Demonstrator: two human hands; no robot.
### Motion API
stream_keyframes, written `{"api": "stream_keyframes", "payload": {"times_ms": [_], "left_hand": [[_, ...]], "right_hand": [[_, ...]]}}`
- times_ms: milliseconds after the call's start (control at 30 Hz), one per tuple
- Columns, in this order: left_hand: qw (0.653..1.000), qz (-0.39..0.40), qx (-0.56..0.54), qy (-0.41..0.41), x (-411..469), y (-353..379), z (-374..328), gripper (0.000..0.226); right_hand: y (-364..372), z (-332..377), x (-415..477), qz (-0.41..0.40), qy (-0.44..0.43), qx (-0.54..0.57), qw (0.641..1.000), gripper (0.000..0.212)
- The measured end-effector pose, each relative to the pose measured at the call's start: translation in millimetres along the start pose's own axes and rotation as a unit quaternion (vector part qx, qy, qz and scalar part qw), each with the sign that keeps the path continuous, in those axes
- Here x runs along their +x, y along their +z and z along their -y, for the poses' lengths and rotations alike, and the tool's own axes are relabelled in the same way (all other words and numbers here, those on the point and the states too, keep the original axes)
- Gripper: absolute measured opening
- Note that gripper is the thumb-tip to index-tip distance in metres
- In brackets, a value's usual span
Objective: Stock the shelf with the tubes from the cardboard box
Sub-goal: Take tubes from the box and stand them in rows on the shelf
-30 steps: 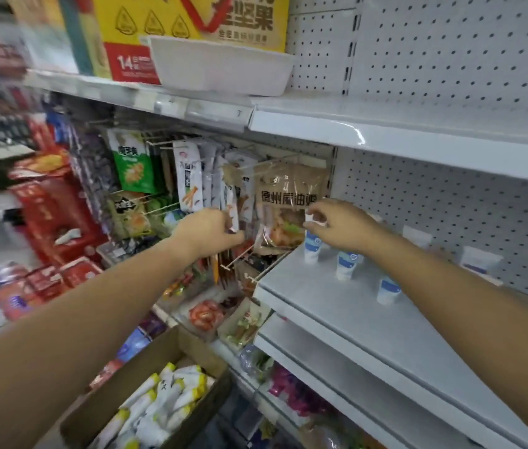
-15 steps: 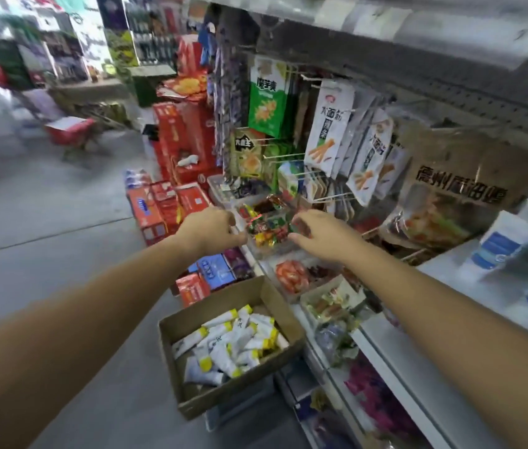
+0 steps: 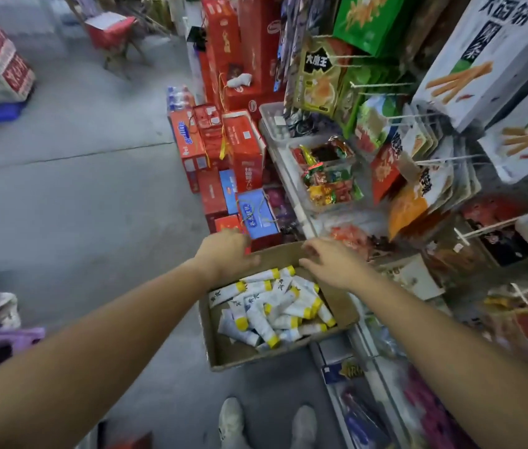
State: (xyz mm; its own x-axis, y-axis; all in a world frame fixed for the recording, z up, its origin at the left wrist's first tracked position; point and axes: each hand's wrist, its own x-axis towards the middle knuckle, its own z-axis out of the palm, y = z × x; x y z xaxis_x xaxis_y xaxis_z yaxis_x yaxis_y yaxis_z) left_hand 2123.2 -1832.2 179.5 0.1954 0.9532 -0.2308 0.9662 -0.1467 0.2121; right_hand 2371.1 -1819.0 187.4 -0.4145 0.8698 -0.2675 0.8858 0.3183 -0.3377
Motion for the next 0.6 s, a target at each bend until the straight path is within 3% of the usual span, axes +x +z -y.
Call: {"api": "stream_keyframes", "payload": {"times_ms": [300, 600], "left_hand": [[0.991, 0.086, -0.056, -0.088, 6, 120, 19, 0.045], [0.954, 0.200, -0.125, -0.187, -4, 254, 21, 0.042]], "right_hand": [[114, -42, 36, 0.113, -0.016, 0.046, 0.992, 0.036], [230, -80, 49, 0.221, -0.003, 0.034, 0.975, 0.035]]}}
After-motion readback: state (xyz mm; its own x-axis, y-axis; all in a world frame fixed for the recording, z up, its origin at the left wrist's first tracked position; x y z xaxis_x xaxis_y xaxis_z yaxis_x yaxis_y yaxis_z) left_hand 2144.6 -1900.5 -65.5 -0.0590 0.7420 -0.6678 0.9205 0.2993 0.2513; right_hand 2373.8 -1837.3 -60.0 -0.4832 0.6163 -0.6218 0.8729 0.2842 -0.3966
